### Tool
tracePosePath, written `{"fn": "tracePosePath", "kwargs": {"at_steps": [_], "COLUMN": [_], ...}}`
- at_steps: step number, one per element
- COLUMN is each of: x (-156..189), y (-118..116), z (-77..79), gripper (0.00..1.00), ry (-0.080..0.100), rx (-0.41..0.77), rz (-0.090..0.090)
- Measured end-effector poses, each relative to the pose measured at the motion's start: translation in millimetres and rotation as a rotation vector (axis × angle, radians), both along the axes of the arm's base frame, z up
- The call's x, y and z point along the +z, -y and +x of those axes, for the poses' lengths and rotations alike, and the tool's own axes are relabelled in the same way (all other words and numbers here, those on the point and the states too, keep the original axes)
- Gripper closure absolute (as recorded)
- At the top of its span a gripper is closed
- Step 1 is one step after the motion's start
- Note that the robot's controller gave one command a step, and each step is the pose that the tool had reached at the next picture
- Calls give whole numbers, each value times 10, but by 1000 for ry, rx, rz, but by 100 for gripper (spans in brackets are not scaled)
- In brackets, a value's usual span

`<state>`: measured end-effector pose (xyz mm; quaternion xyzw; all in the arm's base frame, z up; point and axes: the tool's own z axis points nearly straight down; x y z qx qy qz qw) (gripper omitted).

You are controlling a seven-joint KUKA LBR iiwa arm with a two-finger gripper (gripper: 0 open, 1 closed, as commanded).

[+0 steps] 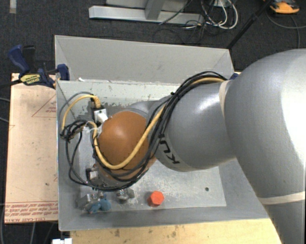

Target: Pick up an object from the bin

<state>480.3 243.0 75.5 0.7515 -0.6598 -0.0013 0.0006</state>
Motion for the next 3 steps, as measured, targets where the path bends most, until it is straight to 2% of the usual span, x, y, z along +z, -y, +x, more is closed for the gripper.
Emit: {"fn": "tracePosePath", "kwargs": {"at_steps": [1,2,3], "x": [7,152,1437], "y": [-2,198,215], "z": [7,289,234], "gripper": [100,100,100], "ry": [1,4,11], "rx": [-2,-295,-288], "rz": [2,2,6]}}
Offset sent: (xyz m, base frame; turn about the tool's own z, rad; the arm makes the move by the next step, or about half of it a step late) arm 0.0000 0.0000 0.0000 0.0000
